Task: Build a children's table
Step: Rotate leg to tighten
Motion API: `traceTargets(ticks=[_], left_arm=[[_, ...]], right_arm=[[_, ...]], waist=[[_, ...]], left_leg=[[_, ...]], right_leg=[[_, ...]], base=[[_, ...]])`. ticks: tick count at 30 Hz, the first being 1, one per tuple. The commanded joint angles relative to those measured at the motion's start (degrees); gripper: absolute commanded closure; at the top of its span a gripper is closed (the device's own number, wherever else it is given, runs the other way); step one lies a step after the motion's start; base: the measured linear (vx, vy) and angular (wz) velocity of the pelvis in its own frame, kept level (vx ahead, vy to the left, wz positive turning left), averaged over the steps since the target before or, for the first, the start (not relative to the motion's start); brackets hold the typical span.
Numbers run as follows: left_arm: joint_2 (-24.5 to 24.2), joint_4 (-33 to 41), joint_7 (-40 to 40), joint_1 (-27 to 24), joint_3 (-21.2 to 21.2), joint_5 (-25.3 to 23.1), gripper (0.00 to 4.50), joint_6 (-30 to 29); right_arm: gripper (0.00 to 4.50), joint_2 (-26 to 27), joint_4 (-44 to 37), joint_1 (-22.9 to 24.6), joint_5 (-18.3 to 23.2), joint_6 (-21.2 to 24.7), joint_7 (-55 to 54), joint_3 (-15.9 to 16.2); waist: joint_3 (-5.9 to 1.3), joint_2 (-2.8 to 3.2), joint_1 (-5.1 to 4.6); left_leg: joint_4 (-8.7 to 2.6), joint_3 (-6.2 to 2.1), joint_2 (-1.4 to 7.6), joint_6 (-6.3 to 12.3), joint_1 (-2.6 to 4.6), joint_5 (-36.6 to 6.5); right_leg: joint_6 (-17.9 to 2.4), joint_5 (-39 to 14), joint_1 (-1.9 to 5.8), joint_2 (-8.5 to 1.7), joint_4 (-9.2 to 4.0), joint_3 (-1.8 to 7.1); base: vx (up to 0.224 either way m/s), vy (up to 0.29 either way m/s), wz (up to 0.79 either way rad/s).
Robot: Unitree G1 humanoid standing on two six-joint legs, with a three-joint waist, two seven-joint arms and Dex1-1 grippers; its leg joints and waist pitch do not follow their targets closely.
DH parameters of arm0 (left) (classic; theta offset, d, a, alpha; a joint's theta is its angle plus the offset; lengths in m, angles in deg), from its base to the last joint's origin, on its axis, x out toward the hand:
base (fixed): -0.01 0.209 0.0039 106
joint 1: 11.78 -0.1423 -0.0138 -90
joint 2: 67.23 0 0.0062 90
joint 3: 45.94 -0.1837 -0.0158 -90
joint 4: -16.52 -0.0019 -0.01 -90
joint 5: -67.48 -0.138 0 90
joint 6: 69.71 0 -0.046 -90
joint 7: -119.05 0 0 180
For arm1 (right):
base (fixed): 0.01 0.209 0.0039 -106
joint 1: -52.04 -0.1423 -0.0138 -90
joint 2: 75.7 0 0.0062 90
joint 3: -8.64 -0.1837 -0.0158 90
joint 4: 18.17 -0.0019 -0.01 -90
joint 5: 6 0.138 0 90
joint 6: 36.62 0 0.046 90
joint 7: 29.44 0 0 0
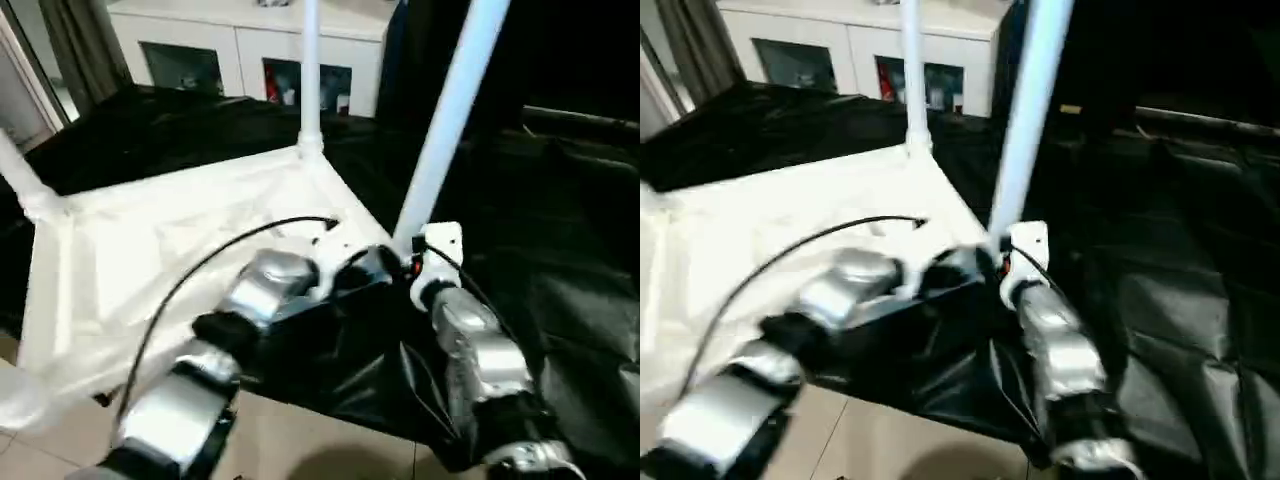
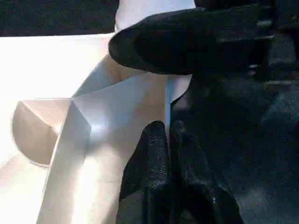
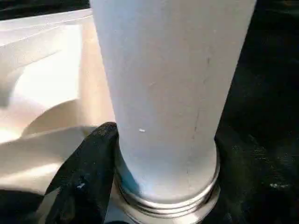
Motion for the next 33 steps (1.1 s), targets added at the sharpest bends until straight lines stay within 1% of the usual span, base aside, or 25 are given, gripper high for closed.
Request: traceTargets(ticks=[1,2,4,5,6,7,8,9,10,11,12,15,16,17,18,19,20,21,22,23,25,27,29,32,33], left_arm=[[0.82,-2.15,-2.77,1.09,1.46,-0.08,4.5,0.03],[0.91,-2.52,-2.53,1.28,1.45,-0.14,4.5,0.24],[0.7,-2.83,-1.75,1.47,1.39,-0.11,4.5,0.22],[0.18,-2.49,-0.69,1.37,1.27,0.01,4.5,0.23],[-0.72,-2.19,1.04,1.22,0.93,0.23,4.5,0.4],[-0.84,-2.11,1.28,1.17,0.9,0.27,4.5,0.46],[-1.8,-1.42,3.19,0.72,0.66,0.57,4.5,0.93],[-2.57,-0.85,4.76,0.34,0.48,0.81,4.5,1.42],[-3.48,-0.25,6.71,-0.12,0.21,0.96,4.5,2.89],[-4.0,0.07,7.87,-0.37,0.07,1.0,4.5,3.94],[-4.88,0.48,8.88,-0.72,0.23,1.03,4.5,3.91],[-7.01,2.38,13.23,-1.99,0.08,1.76,4.5,4.54],[-8.09,3.64,15.73,-2.71,-0.24,2.18,4.5,4.62],[-9.5,5.58,19.48,-3.77,-0.81,2.84,4.5,5.31],[-9.67,5.88,20.0,-3.92,-0.87,2.98,4.5,5.32],[-11.73,9.52,25.97,-5.68,-1.57,4.66,4.5,5.4],[-12.39,10.65,27.73,-6.18,-1.8,5.26,4.5,5.32],[-13.04,11.76,28.92,-6.6,-1.61,5.93,4.5,4.68],[-13.45,12.38,29.44,-6.8,-1.4,6.32,4.5,4.18],[-13.89,12.76,29.91,-6.96,-1.26,6.53,4.5,3.9],[-14.67,13.32,30.98,-7.31,-1.14,6.6,4.5,3.6],[-15.06,13.73,31.52,-7.57,-1.07,6.56,4.5,3.57],[-15.36,13.97,31.69,-7.72,-0.92,6.43,4.5,3.58],[-15.58,14.28,31.56,-7.8,-0.88,6.43,4.5,3.38],[-15.58,14.28,31.56,-7.8,-0.88,6.43,4.5,3.38]], right_arm=[[1.81,1.05,2.21,0.26,-1.27,-0.89,-0.46,1.72],[1.81,1.3,2.07,0.16,-0.86,-1.4,0.7,1.92],[1.81,0.83,1.26,0.1,-0.81,-2.45,3.62,3.11],[1.46,0.11,0.24,0.19,-0.46,-3.06,5.75,3.61],[1.46,-1.04,-0.76,0.09,-0.32,-4.43,7.57,3.9],[1.11,-1.2,-0.83,0.06,-0.25,-4.46,7.85,3.89],[1.11,-2.43,-1.41,-0.18,0.48,-4.61,10.16,3.79],[1.09,-3.18,-1.91,-0.33,1.68,-4.27,12.33,3.44],[0.99,-4.1,-2.58,-0.42,3.04,-3.06,15.05,3.33],[0.99,-4.59,-2.99,-0.44,3.94,-2.11,16.78,3.27],[0.71,-6.41,-3.82,-0.09,3.75,-1.06,19.76,4.39],[0.71,-10.45,-5.72,0.94,3.54,0.02,26.4,6.76],[0.71,-12.08,-6.6,1.45,3.79,0.21,29.31,7.46],[0.71,-13.8,-7.61,2.04,4.46,0.8,32.62,7.9],[0.71,-13.97,-7.73,2.11,4.51,0.79,32.95,7.96],[0.71,-15.94,-9.01,2.83,5.11,0.82,36.6,8.68],[0.71,-16.57,-9.3,2.99,5.3,0.79,37.8,8.89],[0.71,-17.63,-9.97,3.32,5.84,1.01,40.08,9.39],[0.71,-18.37,-10.51,3.53,6.46,1.68,41.8,9.68],[0.71,-19.06,-11.12,3.74,7.06,2.57,43.42,10.09],[0.71,-20.13,-11.78,3.89,7.54,3.63,45.39,10.89],[0.71,-20.54,-11.87,3.88,7.63,4.18,46.2,11.26],[0.71,-20.67,-11.65,3.87,7.36,3.94,46.5,11.44],[1.09,-20.96,-11.5,3.84,6.98,3.78,47.18,11.89],[1.09,-20.96,-11.5,3.84,6.98,3.78,47.18,11.89]], waist=[[-4.08,-0.3,-0.09],[-3.98,-0.11,-0.13],[-3.99,-0.21,-0.11],[-3.99,-0.08,-0.05],[-3.99,-0.38,-0.07],[-4.0,-0.34,-0.01],[-4.03,-0.33,-0.04],[-4.08,-0.35,-0.03],[-4.01,-0.39,-0.24],[-4.04,-0.4,-0.46],[-4.06,-0.46,-0.64],[-3.99,-0.32,-0.65],[-3.97,-0.33,-0.53],[-3.9,-0.56,-0.42],[-3.91,-0.45,-0.4],[-3.94,-0.33,-0.31],[-3.8,-0.35,-0.38],[-3.81,-0.31,-0.29],[-3.78,-0.38,-0.32],[-3.78,-0.14,-0.18],[-3.78,-0.32,-0.03],[-3.76,-0.32,-0.03],[-3.83,-0.44,-0.01],[-3.9,-0.46,0.04],[-3.88,-0.51,0.01]], left_leg=[[-3.69,-0.03,0.79,3.43,-0.3,-4.68],[-3.71,-0.04,0.7,3.62,-0.45,-4.78],[-3.7,-0.04,0.76,4.09,-0.42,-5.53],[-3.69,-0.05,0.73,4.36,-0.39,-5.75],[-3.67,-0.03,0.73,4.65,-0.54,-5.68],[-3.69,-0.08,0.76,4.77,-0.55,-5.48],[-3.65,-0.1,0.77,5.03,-0.6,-5.1],[-3.6,-0.07,0.77,5.35,-0.57,-5.16],[-3.63,-0.11,0.75,5.79,-0.93,-5.01],[-3.6,-0.19,0.74,6.16,-0.9,-5.04],[-3.53,-0.18,0.87,6.33,-0.77,-4.93],[-3.47,-0.12,0.99,6.87,-0.84,-4.87],[-3.49,-0.07,1.02,6.71,-0.56,-5.67],[-3.55,-0.09,1.16,6.81,-0.66,-5.92],[-3.6,-0.13,1.24,6.81,-0.73,-5.89],[-3.65,-0.17,1.47,6.48,-0.52,-6.28],[-3.68,-0.01,1.44,6.27,-0.58,-6.59],[-3.72,-0.09,1.47,5.91,-0.52,-6.9],[-3.71,-0.01,1.42,5.75,-0.49,-7.33],[-3.74,0.0,1.54,5.66,-0.23,-7.66],[-3.72,0.14,1.6,5.58,-0.02,-7.6],[-3.74,0.09,1.58,5.29,-0.27,-7.07],[-3.69,0.03,1.42,4.91,-0.59,-6.7],[-3.62,-0.03,1.36,4.83,-0.72,-5.6],[-3.6,0.01,1.31,4.86,-0.75,-5.52]], right_leg=[[-9.93,-11.61,3.53,-3.76,-3.98,3.03],[-10.01,-11.36,3.64,-3.8,-4.04,3.0],[-10.08,-11.7,3.75,-3.88,-4.09,3.0],[-10.11,-11.76,3.77,-3.86,-4.12,2.98],[-10.14,-11.61,3.91,-3.88,-4.08,2.98],[-10.16,-11.54,3.94,-3.93,-4.05,2.96],[-10.35,-11.04,4.0,-3.92,-3.97,2.94],[-10.55,-10.61,4.06,-3.91,-3.92,2.96],[-10.91,-9.52,4.22,-3.89,-3.73,2.98],[-11.04,-9.18,4.28,-3.87,-3.77,2.91],[-11.44,-8.72,4.21,-3.76,-3.65,2.91],[-12.01,-8.4,4.12,-3.86,-3.56,2.96],[-12.12,-9.7,4.02,-3.91,-3.76,2.92],[-12.25,-10.22,4.06,-4.02,-3.7,3.03],[-12.23,-10.36,4.07,-4.09,-3.68,3.05],[-12.47,-10.6,3.92,-4.16,-3.6,3.07],[-12.4,-11.18,3.71,-4.07,-3.75,3.15],[-12.4,-11.64,3.68,-4.14,-3.71,3.1],[-12.23,-12.11,3.68,-3.99,-3.81,3.08],[-12.3,-12.3,3.51,-4.02,-3.82,3.11],[-12.59,-11.7,3.33,-3.89,-3.77,3.19],[-12.73,-11.26,3.41,-3.97,-3.65,3.16],[-11.92,-12.34,3.64,-4.07,-3.66,3.09],[-11.38,-12.19,3.68,-4.08,-3.62,3.1],[-11.32,-12.11,3.68,-4.04,-3.67,3.09]], base=[[0.0,0.0,0.0],[0.0,0.0,0.0],[0.0,0.0,0.0],[0.0,0.0,0.0],[0.0,0.0,0.0],[0.0,0.0,0.0],[0.0,0.0,0.0],[0.0,0.0,0.0],[0.0,0.0,0.0],[0.0,0.0,0.0],[0.0,0.0,0.0],[0.0,0.0,0.0],[0.0,0.0,0.0],[0.0,0.0,0.0],[0.0,0.0,0.0],[0.0,0.0,0.0],[0.0,0.0,0.0],[0.0,0.0,0.0],[0.0,0.0,0.0],[0.0,0.0,0.0],[0.0,0.0,0.0],[0.0,0.0,0.0],[0.0,0.0,0.0],[0.0,0.0,0.0],[0.0,0.0,0.0]])
